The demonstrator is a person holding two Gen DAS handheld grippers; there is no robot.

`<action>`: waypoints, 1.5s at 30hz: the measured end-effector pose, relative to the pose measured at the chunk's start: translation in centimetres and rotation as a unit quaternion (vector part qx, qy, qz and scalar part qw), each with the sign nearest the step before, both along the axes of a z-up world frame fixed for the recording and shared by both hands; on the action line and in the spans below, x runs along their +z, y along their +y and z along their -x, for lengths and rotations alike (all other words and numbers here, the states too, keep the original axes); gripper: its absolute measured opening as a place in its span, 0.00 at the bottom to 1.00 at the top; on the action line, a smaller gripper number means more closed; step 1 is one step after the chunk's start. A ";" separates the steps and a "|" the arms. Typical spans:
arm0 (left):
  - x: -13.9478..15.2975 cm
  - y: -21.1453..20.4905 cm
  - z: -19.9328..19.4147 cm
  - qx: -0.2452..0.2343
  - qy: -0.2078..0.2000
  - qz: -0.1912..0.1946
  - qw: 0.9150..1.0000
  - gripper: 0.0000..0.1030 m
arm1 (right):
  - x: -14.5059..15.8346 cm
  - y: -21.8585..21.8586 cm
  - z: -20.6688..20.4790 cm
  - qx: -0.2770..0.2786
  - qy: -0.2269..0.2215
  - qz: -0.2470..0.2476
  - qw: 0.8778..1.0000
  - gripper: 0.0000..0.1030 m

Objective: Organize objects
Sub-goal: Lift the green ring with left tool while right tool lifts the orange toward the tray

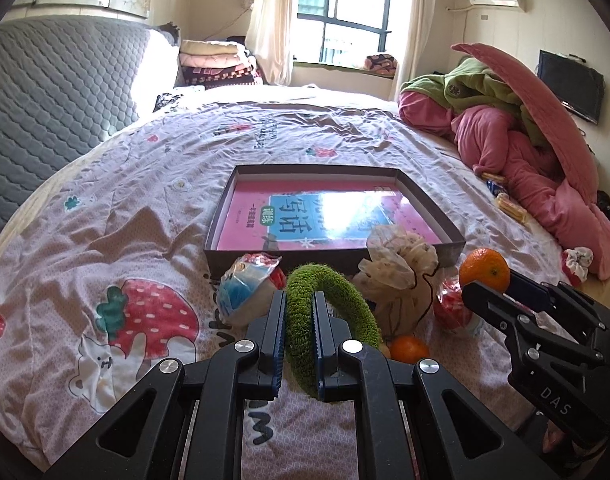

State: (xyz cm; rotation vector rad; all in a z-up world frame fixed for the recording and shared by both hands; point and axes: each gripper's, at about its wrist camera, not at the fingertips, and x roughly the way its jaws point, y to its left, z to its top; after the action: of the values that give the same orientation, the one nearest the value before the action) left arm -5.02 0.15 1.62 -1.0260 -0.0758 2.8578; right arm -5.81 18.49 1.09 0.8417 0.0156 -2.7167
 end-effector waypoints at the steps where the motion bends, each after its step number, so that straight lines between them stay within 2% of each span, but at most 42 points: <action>1: 0.1 0.0 0.2 0.001 0.001 0.000 1.000 0.11 | 0.0 0.0 0.1 0.001 0.000 0.000 1.000 0.37; 17: 1.9 0.0 2.9 0.020 0.018 -0.002 1.000 0.11 | 1.6 0.7 2.3 0.000 0.027 -0.004 1.000 0.37; 29: 1.9 0.2 5.5 0.023 0.018 0.005 1.000 0.11 | 2.5 0.0 4.3 0.008 0.046 -0.014 0.999 0.38; 45: 2.1 0.4 9.1 0.026 0.015 0.014 0.999 0.11 | 2.7 0.6 9.0 -0.010 0.038 -0.020 0.999 0.38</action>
State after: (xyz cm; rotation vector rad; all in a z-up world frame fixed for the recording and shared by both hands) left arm -14.10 0.51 3.73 -1.0013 -0.0612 2.9271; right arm -14.85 19.09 3.77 0.7532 0.0789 -2.7737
